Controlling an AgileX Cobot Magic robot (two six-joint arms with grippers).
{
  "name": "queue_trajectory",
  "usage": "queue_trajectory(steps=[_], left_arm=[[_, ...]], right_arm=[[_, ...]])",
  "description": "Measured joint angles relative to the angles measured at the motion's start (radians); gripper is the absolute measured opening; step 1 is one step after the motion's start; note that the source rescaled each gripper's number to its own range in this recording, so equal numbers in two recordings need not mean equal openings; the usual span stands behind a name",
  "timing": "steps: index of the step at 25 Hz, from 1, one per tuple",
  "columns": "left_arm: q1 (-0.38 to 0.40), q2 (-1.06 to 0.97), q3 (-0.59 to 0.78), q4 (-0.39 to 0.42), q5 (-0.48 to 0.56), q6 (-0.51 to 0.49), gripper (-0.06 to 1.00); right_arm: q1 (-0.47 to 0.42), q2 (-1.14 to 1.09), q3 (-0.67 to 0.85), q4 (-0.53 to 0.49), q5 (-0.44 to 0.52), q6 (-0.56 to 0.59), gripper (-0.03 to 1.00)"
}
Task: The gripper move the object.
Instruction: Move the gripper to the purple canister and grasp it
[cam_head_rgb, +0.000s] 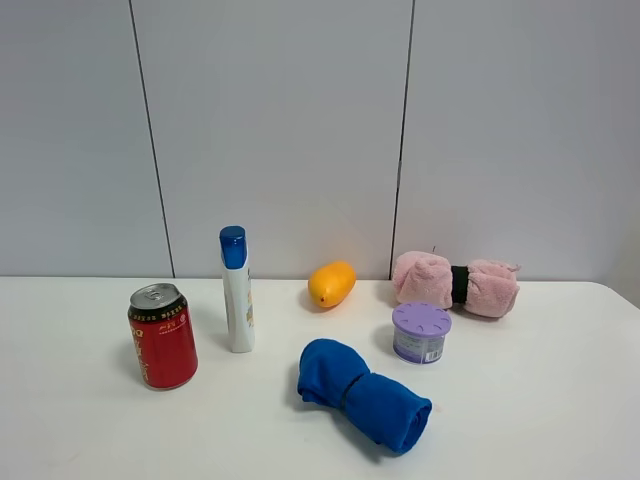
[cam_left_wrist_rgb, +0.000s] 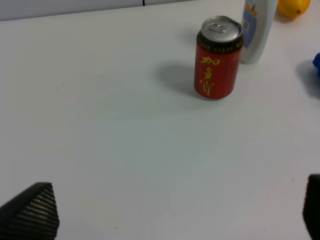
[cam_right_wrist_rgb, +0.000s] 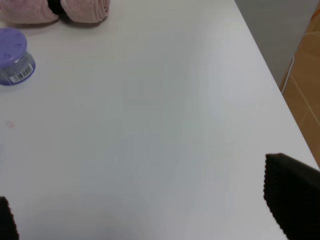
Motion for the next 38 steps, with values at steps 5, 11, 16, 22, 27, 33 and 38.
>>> queue_trajectory(steps=[5, 11, 16, 22, 27, 33, 38], left_arm=[[0.0, 0.0, 0.0, 0.0, 0.0, 0.0, 1.0], [0.0, 0.0, 0.0, 0.0, 0.0, 0.0, 1.0], [0.0, 0.0, 0.0, 0.0, 0.0, 0.0, 1.0], [0.0, 0.0, 0.0, 0.0, 0.0, 0.0, 1.0], [0.0, 0.0, 0.0, 0.0, 0.0, 0.0, 1.0], [0.0, 0.0, 0.0, 0.0, 0.0, 0.0, 1.0], [0.0, 0.0, 0.0, 0.0, 0.0, -0.004, 1.0]], right_arm=[[0.0, 0.0, 0.0, 0.0, 0.0, 0.0, 1.0], [0.0, 0.0, 0.0, 0.0, 0.0, 0.0, 1.0], [0.0, 0.0, 0.0, 0.0, 0.0, 0.0, 1.0], [0.0, 0.0, 0.0, 0.0, 0.0, 0.0, 1.0], [0.0, 0.0, 0.0, 0.0, 0.0, 0.0, 1.0], [0.0, 0.0, 0.0, 0.0, 0.0, 0.0, 1.0], [0.0, 0.0, 0.0, 0.0, 0.0, 0.0, 1.0]])
